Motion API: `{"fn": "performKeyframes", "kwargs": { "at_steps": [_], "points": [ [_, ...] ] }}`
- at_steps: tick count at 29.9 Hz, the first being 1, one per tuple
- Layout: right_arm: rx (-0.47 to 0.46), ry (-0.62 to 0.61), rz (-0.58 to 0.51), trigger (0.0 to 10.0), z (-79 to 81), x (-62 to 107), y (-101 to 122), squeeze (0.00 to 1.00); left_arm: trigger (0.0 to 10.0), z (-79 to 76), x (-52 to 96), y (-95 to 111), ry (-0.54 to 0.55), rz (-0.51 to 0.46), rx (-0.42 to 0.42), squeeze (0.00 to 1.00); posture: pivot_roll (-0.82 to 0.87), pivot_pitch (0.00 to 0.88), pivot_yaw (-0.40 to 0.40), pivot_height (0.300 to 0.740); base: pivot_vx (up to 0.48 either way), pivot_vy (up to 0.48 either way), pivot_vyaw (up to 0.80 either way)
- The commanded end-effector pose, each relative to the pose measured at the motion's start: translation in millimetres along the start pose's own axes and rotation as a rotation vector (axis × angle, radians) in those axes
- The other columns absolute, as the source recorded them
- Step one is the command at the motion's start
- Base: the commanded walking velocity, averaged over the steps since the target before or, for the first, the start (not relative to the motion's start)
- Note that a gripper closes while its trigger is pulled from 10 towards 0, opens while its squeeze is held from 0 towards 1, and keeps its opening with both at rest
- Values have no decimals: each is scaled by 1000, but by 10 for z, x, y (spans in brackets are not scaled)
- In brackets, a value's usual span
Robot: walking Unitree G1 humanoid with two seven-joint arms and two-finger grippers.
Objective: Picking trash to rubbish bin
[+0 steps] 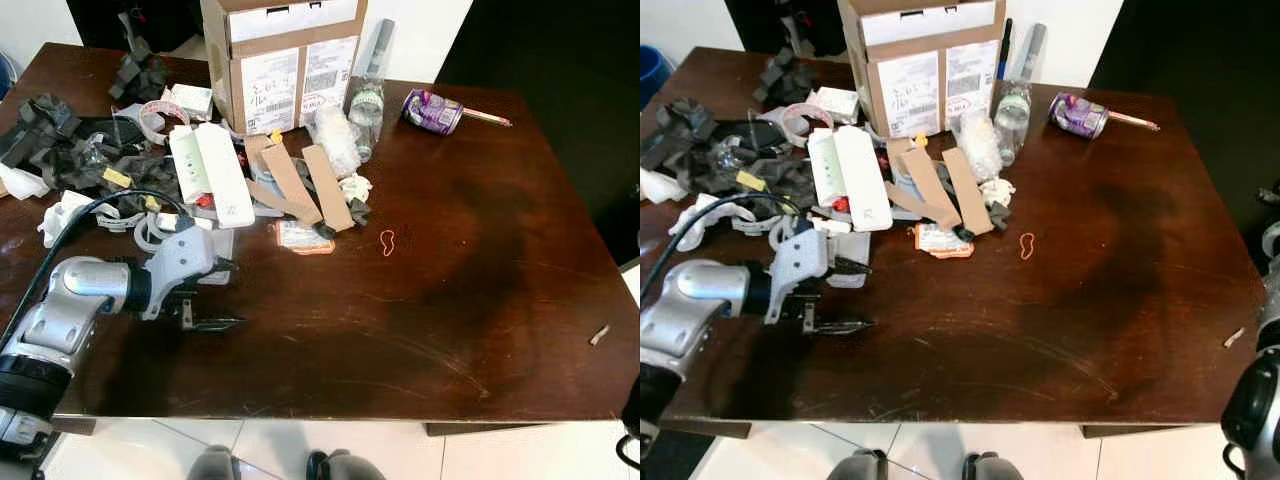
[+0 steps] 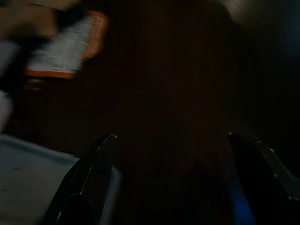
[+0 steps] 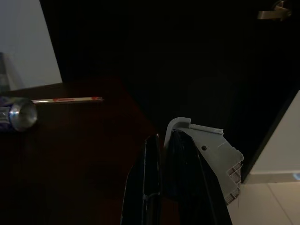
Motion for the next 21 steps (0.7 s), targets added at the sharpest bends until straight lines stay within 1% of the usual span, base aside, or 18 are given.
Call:
{"fn": "performKeyframes", "kwargs": {
  "at_steps": [1,3,4,6,7,10,13,15,17,19,20,21],
  "points": [
    [36,-30,17,0,-119,37,-31,0,10000,-58,53,-79,-46,82,-28,0,106,249,-101,740,0,0,0],
    [34,-31,18,0,-119,37,-34,0,10000,-51,77,-99,-47,122,-52,0,104,253,-98,740,0,0,0],
    [34,-31,18,0,-119,37,-34,0,10000,-51,77,-99,-47,122,-52,0,104,253,-98,740,0,0,0],
    [34,-27,20,0,-94,35,-49,0,10000,31,102,-80,0,163,-112,0,104,254,-99,740,0,0,0],
    [36,-26,21,0,-88,35,-53,0,10000,41,105,-81,6,173,-124,0,104,254,-99,740,0,0,0],
    [33,-26,24,0,-81,35,-62,0,10000,87,109,-72,37,188,-160,0,104,254,-102,740,0,0,0],
    [51,-34,33,0,-95,41,-78,0,10000,112,103,-40,57,174,-171,0,104,252,-103,740,0,0,0],
    [80,-67,44,0,-174,58,-84,0,10000,151,101,-8,89,166,-196,0,104,252,-105,740,0,0,0],
    [111,-123,60,0,-321,98,-94,0,10000,187,90,39,123,139,-208,0,102,251,-108,740,0,0,0],
    [136,-175,79,0,-446,138,-112,0,10000,180,75,62,124,124,-203,0,100,251,-111,740,0,0,0],
    [136,-175,79,0,-446,138,-112,0,10000,180,75,62,124,124,-203,0,100,251,-111,740,0,0,0],
    [163,-198,94,0,-512,166,-131,0,10000,161,66,58,118,126,-203,0,100,252,-114,740,0,0,0]
  ]
}}
Point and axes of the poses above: a point about 5 cm out from each wrist's last joint towards the gripper, its own x axis pointing back from the gripper into the wrist, its own y axis along the axis of the wrist's last joint, z = x × y, the point moved 4 cm from there along -x, pointing out of the wrist towards the gripper, and after that the axes turned 4 degrees about x, right-handed, at the moved point
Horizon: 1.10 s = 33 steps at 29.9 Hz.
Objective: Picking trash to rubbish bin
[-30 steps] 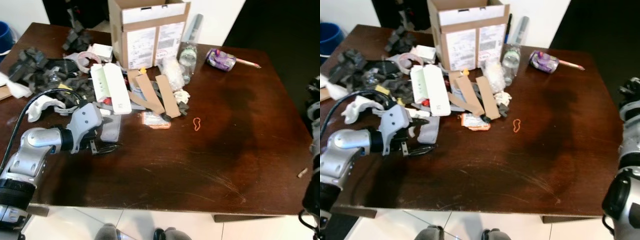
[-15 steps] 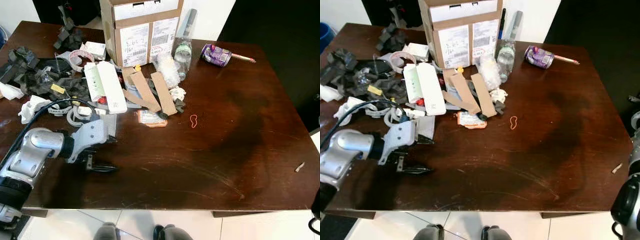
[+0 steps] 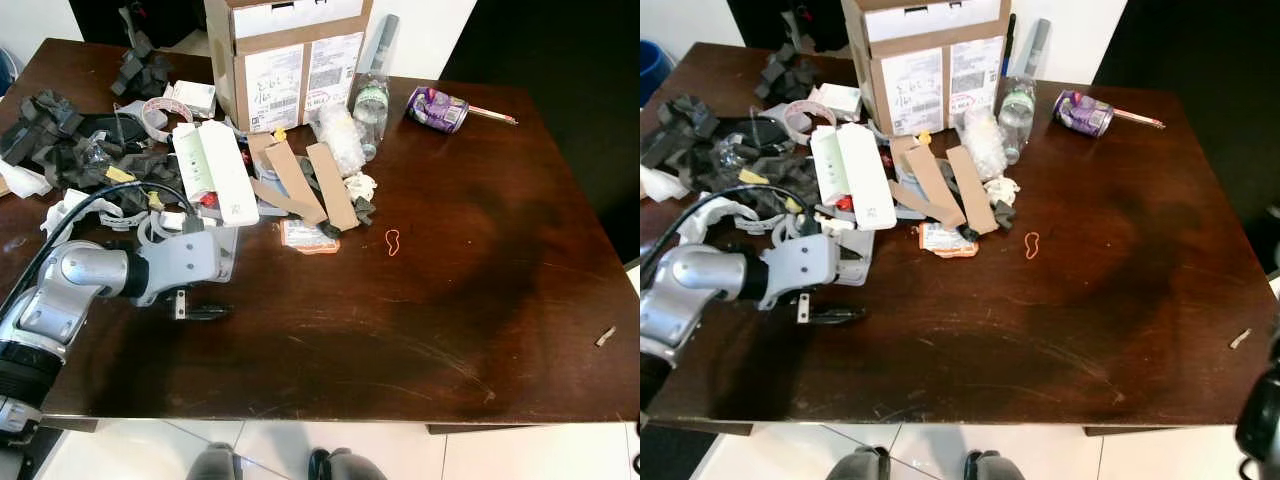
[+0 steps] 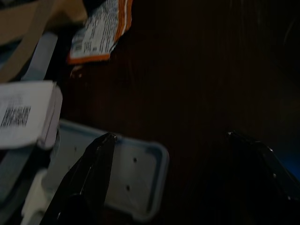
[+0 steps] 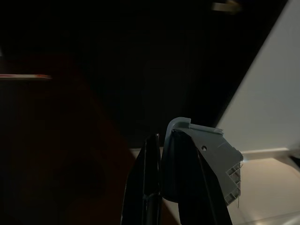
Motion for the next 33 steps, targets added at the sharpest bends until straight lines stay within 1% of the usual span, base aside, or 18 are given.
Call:
{"fn": "performKeyframes", "kwargs": {
  "at_steps": [1,2,6,10,11,12,13,14,15,16,18,20,22,24,26,28,30,33],
  "points": [
    [34,-49,32,0,-162,39,-74,0,10000,-49,-23,5,-19,0,-8,0,100,252,-114,740,0,0,0],
    [34,-49,32,0,-162,39,-74,0,10000,-49,-23,5,-19,0,-8,0,100,252,-114,740,0,0,0],
    [101,-156,92,0,-487,153,-224,0,10000,-131,-31,-81,-26,16,15,0,97,251,-113,740,0,0,0],
    [137,-186,106,0,-567,182,-250,0,10000,-181,-51,-117,-34,8,43,0,94,250,-113,740,0,0,0],
    [166,-214,121,0,-641,205,-264,0,6588,-215,-73,-149,-41,11,54,0,93,249,-113,740,0,0,0],
    [194,-256,137,0,-756,242,-277,0,0,-252,-97,-172,-50,7,72,0,90,249,-113,740,0,0,0],
    [212,-284,147,0,-834,269,-283,0,0,-277,-112,-187,-56,5,83,0,90,249,-113,740,0,0,0],
    [212,-284,147,0,-834,269,-283,0,0,-277,-112,-187,-56,5,83,0,90,249,-113,740,0,0,0],
    [231,-327,155,0,-953,309,-277,0,0,-299,-125,-195,-59,3,90,0,90,248,-114,740,0,0,0],
    [231,-327,155,0,-953,309,-277,0,0,-299,-125,-195,-59,3,90,0,90,248,-114,740,0,0,0],
    [253,-439,160,0,-1259,429,-241,0,0,-333,-136,-200,-60,-4,105,0,89,247,-116,740,0,0,0],
    [264,-516,163,0,-1471,536,-224,0,0,-349,-139,-207,-55,-7,113,0,89,247,-116,740,0,0,0],
    [268,-539,165,0,-1533,572,-225,0,0,-352,-139,-212,-53,-6,114,0,89,247,-116,740,0,0,0],
    [297,-616,197,0,-1769,742,-277,0,0,-353,-134,-212,-44,-9,119,0,90,252,-118,740,0,0,0],
    [315,-672,225,0,-1921,871,-323,0,0,-347,-129,-203,-36,-16,122,0,90,252,-118,740,0,0,0],
    [319,-691,235,0,-1968,914,-341,0,0,-344,-128,-199,-33,-19,123,0,90,252,-118,740,0,0,0],
    [340,-778,285,0,-2177,1134,-433,0,0,-320,-117,-160,-16,-42,126,0,94,255,-122,740,0,0,0],
    [338,-820,306,0,-2273,1247,-479,0,0,-311,-111,-143,-9,-51,128,0,93,255,-121,740,0,0,0]
  ]
}}
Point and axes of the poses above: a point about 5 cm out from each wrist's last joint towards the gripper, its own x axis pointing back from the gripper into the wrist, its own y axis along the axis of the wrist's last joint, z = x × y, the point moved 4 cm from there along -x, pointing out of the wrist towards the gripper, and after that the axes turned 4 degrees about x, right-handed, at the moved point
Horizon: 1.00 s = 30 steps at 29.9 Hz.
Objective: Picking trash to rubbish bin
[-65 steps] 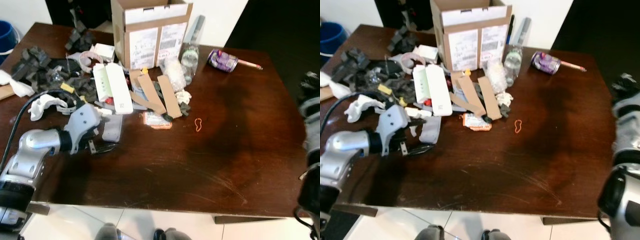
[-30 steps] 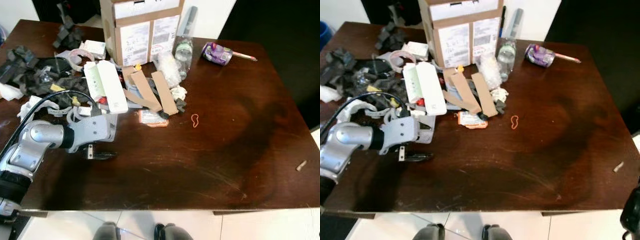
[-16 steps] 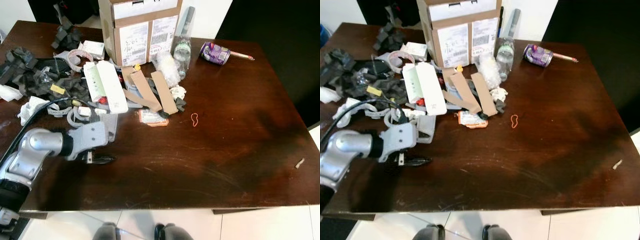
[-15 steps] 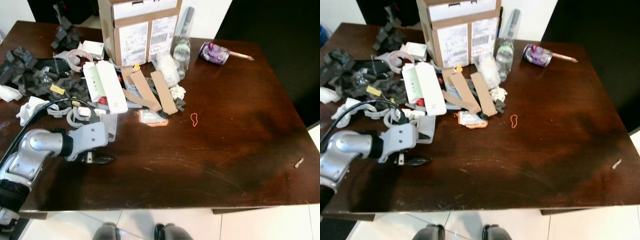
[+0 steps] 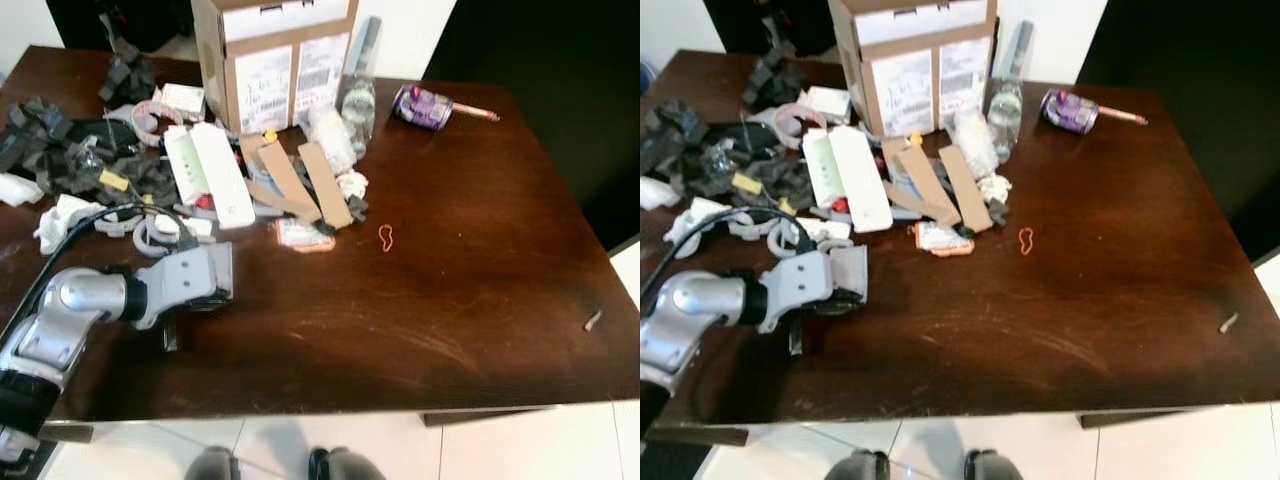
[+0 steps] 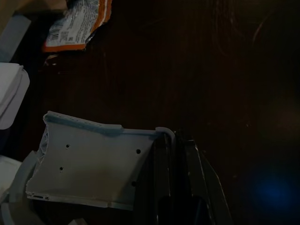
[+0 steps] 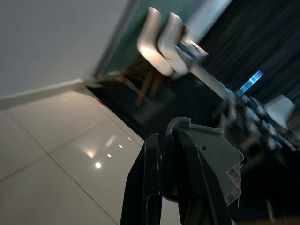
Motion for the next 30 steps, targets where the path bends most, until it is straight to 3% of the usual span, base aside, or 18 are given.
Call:
{"fn": "performKeyframes", "kwargs": {
  "at_steps": [1,2,3,4,6,11,13,14,18,20,24,26,27,28,29,30],
  "points": [
    [-1,-86,68,0,-259,2,-198,0,0,-82,-61,3,-20,-22,23,0,94,255,-121,740,0,0,0],
    [-1,-86,68,0,-259,2,-198,0,0,-82,-61,3,-20,-22,23,0,94,255,-121,740,0,0,0],
    [8,-119,96,0,-374,24,-317,0,0,-79,-58,19,-16,-29,23,0,92,256,-120,740,0,0,0],
    [8,-119,96,0,-374,24,-317,0,0,-79,-58,19,-16,-29,23,0,92,256,-120,740,0,0,0],
    [36,-164,140,0,-527,75,-510,0,0,-73,-58,45,-9,-40,22,0,91,256,-118,740,0,0,0],
    [49,-178,164,0,-571,106,-604,0,0,-65,-60,61,-3,-48,20,0,88,256,-120,740,0,0,0],
    [76,-195,295,0,-624,282,-1036,0,0,13,-46,238,40,-147,39,0,89,254,-124,740,0,0,0],
    [76,-195,295,0,-624,282,-1036,0,0,13,-46,238,40,-147,39,0,89,254,-124,740,0,0,0],
    [98,-202,462,0,-634,605,-1594,0,0,134,76,623,112,-376,104,0,107,250,-120,740,0,0,0],
    [119,-189,511,0,-614,722,-1757,0,0,172,151,753,139,-466,134,0,110,247,-119,740,0,0,0],
    [155,-155,548,0,-576,812,-1878,0,0,200,213,840,163,-539,168,0,110,247,-119,740,0,0,0],
    [184,-58,612,0,-432,956,-2054,0,0,213,258,913,197,-610,201,0,118,246,-114,740,0,0,0],
    [226,32,641,3176,-286,1058,-2152,0,0,217,272,942,220,-643,225,0,119,244,-113,740,0,0,0],
    [255,93,659,3176,-186,1132,-2214,0,0,220,281,957,236,-664,241,0,120,242,-112,740,0,0,0],
    [271,132,671,10000,-118,1185,-2255,0,196,220,282,963,245,-675,251,0,120,242,-112,740,0,0,0],
    [276,164,690,10000,-42,1253,-2304,0,784,218,277,966,258,-682,261,0,120,242,-112,740,0,0,0]
  ]
}}
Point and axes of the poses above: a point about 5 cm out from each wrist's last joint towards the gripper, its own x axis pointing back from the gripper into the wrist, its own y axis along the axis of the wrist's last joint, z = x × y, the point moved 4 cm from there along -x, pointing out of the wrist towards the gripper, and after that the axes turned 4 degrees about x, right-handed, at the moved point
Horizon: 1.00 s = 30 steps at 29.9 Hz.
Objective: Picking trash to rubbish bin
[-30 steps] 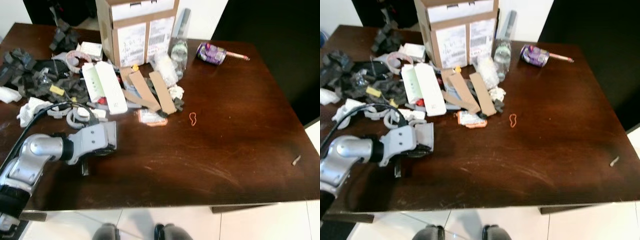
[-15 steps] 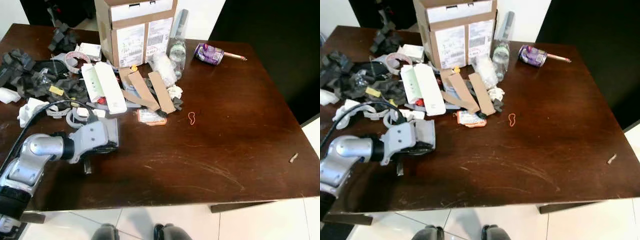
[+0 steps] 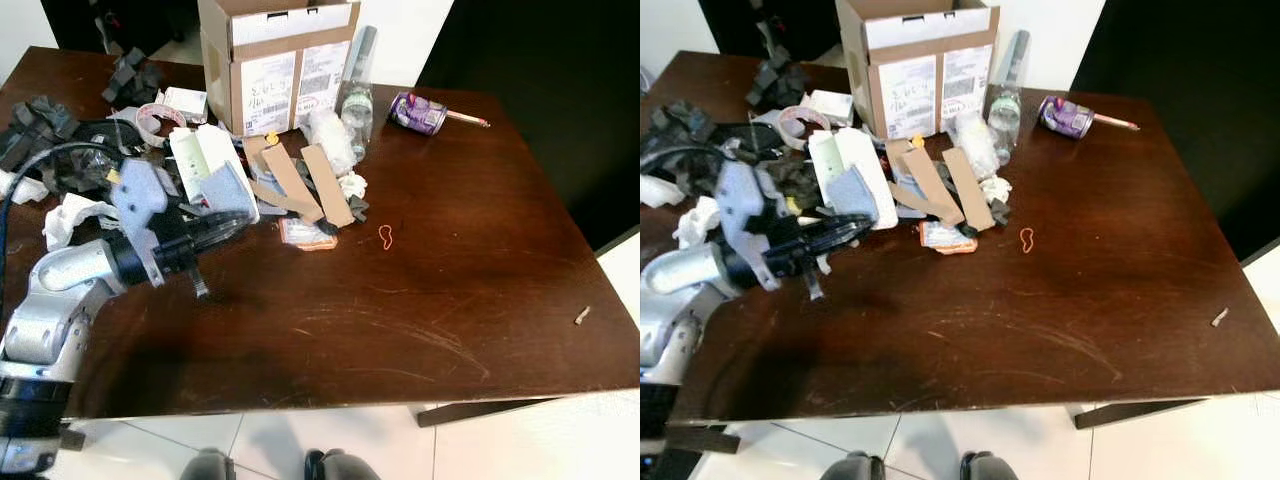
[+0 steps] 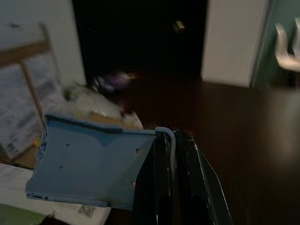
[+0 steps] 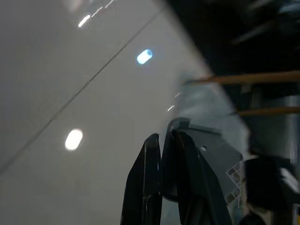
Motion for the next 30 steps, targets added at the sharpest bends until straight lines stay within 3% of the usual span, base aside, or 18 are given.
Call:
{"fn": "performKeyframes", "kwargs": {
  "at_steps": [1,2,3,4,5,6,8,9,10,12,13,15,24,27,30],
  "points": [
    [58,39,38,10000,66,18,-127,0,4431,-43,-12,-4,17,-22,30,0,124,241,-110,740,0,0,0],
    [101,91,48,10000,235,59,-195,0,3608,-55,-24,-1,37,-39,44,0,129,238,-107,740,0,0,0],
    [101,91,48,10000,235,59,-195,0,3608,-55,-24,-1,37,-39,44,0,129,238,-107,740,0,0,0],
    [141,142,52,10000,383,99,-242,0,3020,-62,-35,-3,58,-52,56,0,134,234,-106,740,0,0,0],
    [141,142,52,10000,383,99,-242,0,3020,-62,-35,-3,58,-52,56,0,134,234,-106,740,0,0,0],
    [182,185,51,10000,515,141,-282,0,3529,-67,-43,-3,81,-67,76,0,138,231,-104,740,0,0,0],
    [182,185,51,10000,515,141,-282,0,3529,-67,-43,-3,81,-67,76,0,138,231,-104,740,0,0,0],
    [233,238,46,10000,666,193,-320,0,5373,-79,-54,-11,99,-78,92,0,147,226,-103,740,0,0,0],
    [285,295,39,10000,839,261,-366,0,10000,-112,-73,-34,118,-84,114,0,159,219,-101,740,0,0,0],
    [375,391,25,10000,1131,398,-444,0,10000,-169,-110,-95,167,-87,157,0,169,213,-99,740,0,0,0],
    [375,391,25,10000,1131,398,-444,0,10000,-169,-110,-95,167,-87,157,0,169,213,-99,740,0,0,0],
    [444,462,10,10000,1326,504,-495,0,10000,-205,-136,-150,213,-80,198,0,179,206,-99,740,0,0,0],
    [620,630,-22,10000,1753,805,-683,0,10000,-369,-218,-313,265,-71,266,0,207,166,-95,740,0,0,0],
    [634,641,-25,10000,1782,829,-697,0,10000,-382,-231,-330,268,-71,274,0,207,166,-95,740,0,0,0],
    [697,699,-45,10000,1920,947,-756,0,10000,-501,-310,-370,252,-60,294,0,213,152,-90,740,0,0,0]
  ]
}}
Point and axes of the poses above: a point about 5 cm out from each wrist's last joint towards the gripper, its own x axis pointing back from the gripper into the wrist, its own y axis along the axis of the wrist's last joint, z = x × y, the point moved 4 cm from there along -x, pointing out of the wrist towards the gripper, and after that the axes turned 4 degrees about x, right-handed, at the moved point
